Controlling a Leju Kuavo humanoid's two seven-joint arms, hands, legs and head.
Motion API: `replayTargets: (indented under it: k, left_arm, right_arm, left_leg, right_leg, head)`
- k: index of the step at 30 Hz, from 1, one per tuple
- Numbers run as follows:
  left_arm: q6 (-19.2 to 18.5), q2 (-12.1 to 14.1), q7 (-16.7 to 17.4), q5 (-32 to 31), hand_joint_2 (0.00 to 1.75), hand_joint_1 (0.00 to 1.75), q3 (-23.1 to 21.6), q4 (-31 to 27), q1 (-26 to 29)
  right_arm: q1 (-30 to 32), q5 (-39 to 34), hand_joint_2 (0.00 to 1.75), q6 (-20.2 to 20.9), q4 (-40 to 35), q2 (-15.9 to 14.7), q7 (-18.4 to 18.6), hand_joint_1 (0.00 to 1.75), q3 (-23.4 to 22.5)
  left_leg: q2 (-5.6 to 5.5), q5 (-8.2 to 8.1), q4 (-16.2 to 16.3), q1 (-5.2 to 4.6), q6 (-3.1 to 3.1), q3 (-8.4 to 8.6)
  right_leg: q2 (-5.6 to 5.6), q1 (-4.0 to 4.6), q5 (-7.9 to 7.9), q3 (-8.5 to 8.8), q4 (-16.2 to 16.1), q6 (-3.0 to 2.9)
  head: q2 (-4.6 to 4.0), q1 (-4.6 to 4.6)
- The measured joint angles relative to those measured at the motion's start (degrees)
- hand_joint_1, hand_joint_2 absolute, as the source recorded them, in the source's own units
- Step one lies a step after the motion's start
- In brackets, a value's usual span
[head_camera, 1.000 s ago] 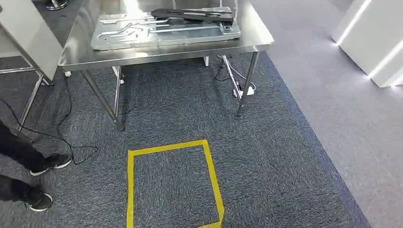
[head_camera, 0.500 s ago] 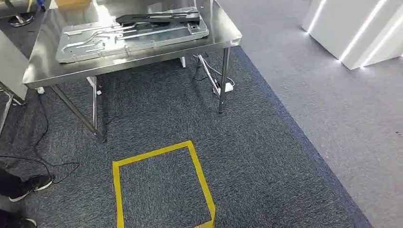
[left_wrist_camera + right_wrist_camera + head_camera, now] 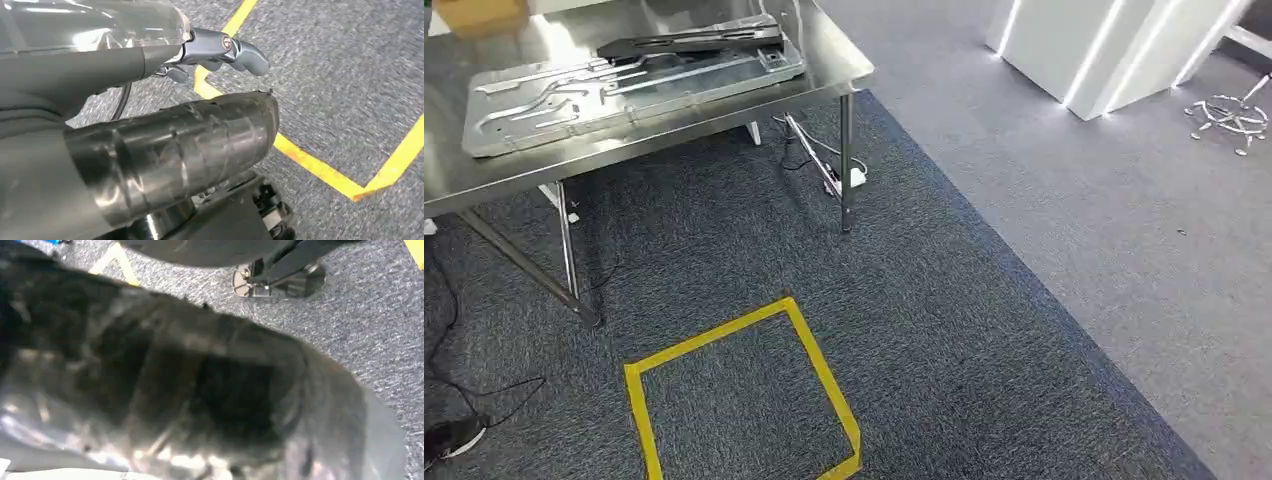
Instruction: Take the parts from the cabinet and place them on the table.
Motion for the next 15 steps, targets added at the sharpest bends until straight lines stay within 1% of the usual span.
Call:
replayTargets:
  k: [1, 2, 3, 4, 5, 6, 7, 8, 9, 10, 11, 12, 13, 14, 15]
  left_arm:
    - [0.0, 0.0, 0.15, -0.11, 0.0, 0.0, 0.0, 0.0, 0.01]
    - [0.0, 0.02, 0.15, -0.17, 0.0, 0.0, 0.0, 0.0, 0.03]
    - [0.0, 0.0, 0.15, -0.17, 0.0, 0.0, -0.02, 0.0, -0.1]
    - [0.0, 0.0, 0.15, -0.17, 0.0, 0.0, -0.02, 0.0, -0.21]
    - [0.02, 0.0, 0.15, -0.2, 0.0, 0.0, -0.04, 0.0, -0.3]
    - [0.02, 0.0, 0.17, -0.22, 0.0, 0.0, -0.07, 0.0, -0.3]
    - [0.02, -0.02, 0.15, -0.24, 0.0, 0.0, -0.07, 0.0, -0.25]
    - [0.02, -0.02, 0.15, -0.28, 0.0, 0.0, -0.09, 0.0, -0.03]
    - [0.02, -0.02, 0.15, -0.31, 0.0, 0.0, -0.09, 0.02, 0.06]
    - [0.02, -0.02, 0.15, -0.31, 0.0, 0.0, -0.09, 0.02, 0.11]
    - [0.02, -0.02, 0.15, -0.31, 0.0, 0.0, -0.09, 0.0, 0.22]
    - [0.02, -0.02, 0.15, -0.31, 0.0, 0.0, -0.09, 0.02, 0.28]
    - [0.04, 0.0, 0.13, -0.31, 0.0, 0.0, -0.09, 0.0, 0.25]
    - [0.04, 0.0, 0.13, -0.33, 0.0, 0.0, -0.09, 0.0, 0.21]
    - [0.04, 0.0, 0.13, -0.33, 0.0, 0.0, -0.09, 0.0, 0.26]
  right_arm:
    - [-0.11, 0.07, 0.0, 0.11, 0.2, 0.07, 0.13, 0.0, 0.35]
    - [-0.11, 0.15, 0.0, 0.09, 0.28, 0.09, 0.46, 0.0, 0.61]
    - [0.06, 0.22, 0.0, 0.09, 0.42, 0.09, 0.83, 0.0, 0.7]
    - [0.16, 0.22, 0.0, 0.09, 0.57, 0.09, 1.23, 0.0, 0.79]
    - [0.11, 0.22, 0.0, 0.07, 0.68, 0.09, 1.84, 0.0, 0.92]
    - [0.11, 0.26, 0.0, 0.0, 0.72, 0.09, 2.49, 0.0, 1.14]
    - [0.07, 0.24, 0.0, -0.02, 0.76, 0.07, 3.26, 0.0, 1.2]
    - [-0.06, -0.09, 0.0, 0.0, 0.79, 0.07, 4.82, 0.0, 1.2]
    - [-0.08, -0.55, 0.0, 0.07, 0.85, 0.09, 6.59, 0.0, 1.18]
    - [-0.02, -0.83, 0.0, 0.13, 0.87, 0.07, 8.06, 0.0, 1.09]
    - [0.1, -1.2, 0.0, 0.28, 0.87, 0.07, 9.05, 0.0, 0.96]
    - [0.2, -1.51, 0.0, 0.59, 0.9, 0.07, 9.84, 0.0, 0.81]
    - [0.26, -1.75, 0.0, 0.87, 0.96, 0.07, 10.47, 0.0, 0.55]
    - [0.25, -1.84, 0.0, 0.92, 0.98, 0.09, 10.73, 0.0, 0.35]
    - [0.23, -1.84, 0.0, 0.98, 1.07, 0.11, 11.15, 0.0, 0.22]
  left_leg:
    - [0.4, -0.45, 0.51, -0.42, -0.42, -0.31]
    - [0.71, -0.51, 0.4, -0.4, -0.64, -0.18]
    - [1.23, -0.55, 0.34, -0.41, -0.83, 0.14]
    - [1.81, -0.51, 0.26, -0.31, -1.06, 0.39]
    - [2.09, -0.86, 0.42, -0.27, -1.39, 0.36]
    - [-0.92, -1.92, 1.43, 0.09, -1.88, 0.06]
    - [-2.87, -3.83, 3.88, 0.23, -2.02, -0.99]
    - [-3.94, -6.38, 8.49, 0.41, -2.19, -3.06]
    - [-4.4, -8.5, 13.46, 0.46, -2.31, -5.41]
    - [-4.57, -9.29, 16.77, 0.46, -2.38, -7.07]
    - [-4.59, -8.86, 17.91, 0.46, -2.34, -7.78]
    - [-4.63, -7.0, 16.36, 0.47, -2.23, -7.31]
    - [-4.84, -4.2, 12.54, 0.48, -2.05, -5.74]
    - [-5.68, -1.31, 7.7, 0.52, -1.85, -3.7]
    - [-8.12, 0.94, 2.91, 0.62, -1.56, -1.84]
  right_leg:
    - [-0.24, 0.59, -0.06, 0.06, -0.24, -0.57]
    - [0.7, 0.42, -0.1, -0.05, -0.12, -0.96]
    - [1.11, 0.6, -0.13, -0.14, -0.13, -1.12]
    - [1.71, 0.78, -0.03, -0.35, -0.18, -1.46]
    - [2.34, 0.46, 0.3, -0.17, -0.58, -1.95]
    - [2.9, 0.3, 0.47, -0.19, -0.75, -2.23]
    - [3.42, 0.22, 0.56, -0.28, -0.75, -2.47]
    - [4.05, 0.26, 0.66, -0.41, -0.75, -2.73]
    - [4.84, 0.34, 0.7, -0.51, -0.75, -2.8]
    - [5.57, 0.38, 0.72, -0.53, -0.73, -2.81]
    - [6.31, 0.4, 0.72, -0.49, -0.72, -2.81]
    - [7.09, 0.4, 0.72, -0.39, -0.7, -2.8]
    - [7.92, 0.4, 0.73, -0.27, -0.66, -2.78]
    - [8.69, 0.37, 0.73, -0.16, -0.59, -2.75]
    - [9.33, 0.29, 0.75, -0.12, -0.55, -2.68]
  head:
    - [0.0, -0.07]
    - [0.0, -0.24]
    - [0.0, -0.26]
    - [0.0, -0.24]
    - [0.0, -0.24]
    - [0.0, -0.26]
    - [0.0, -0.35]
    - [0.0, -0.33]
    - [0.0, -0.33]
    - [0.0, -0.33]
    - [0.0, -0.33]
    - [0.0, -0.33]
    - [0.0, -0.33]
    - [0.0, -0.33]
    - [0.0, -0.33]
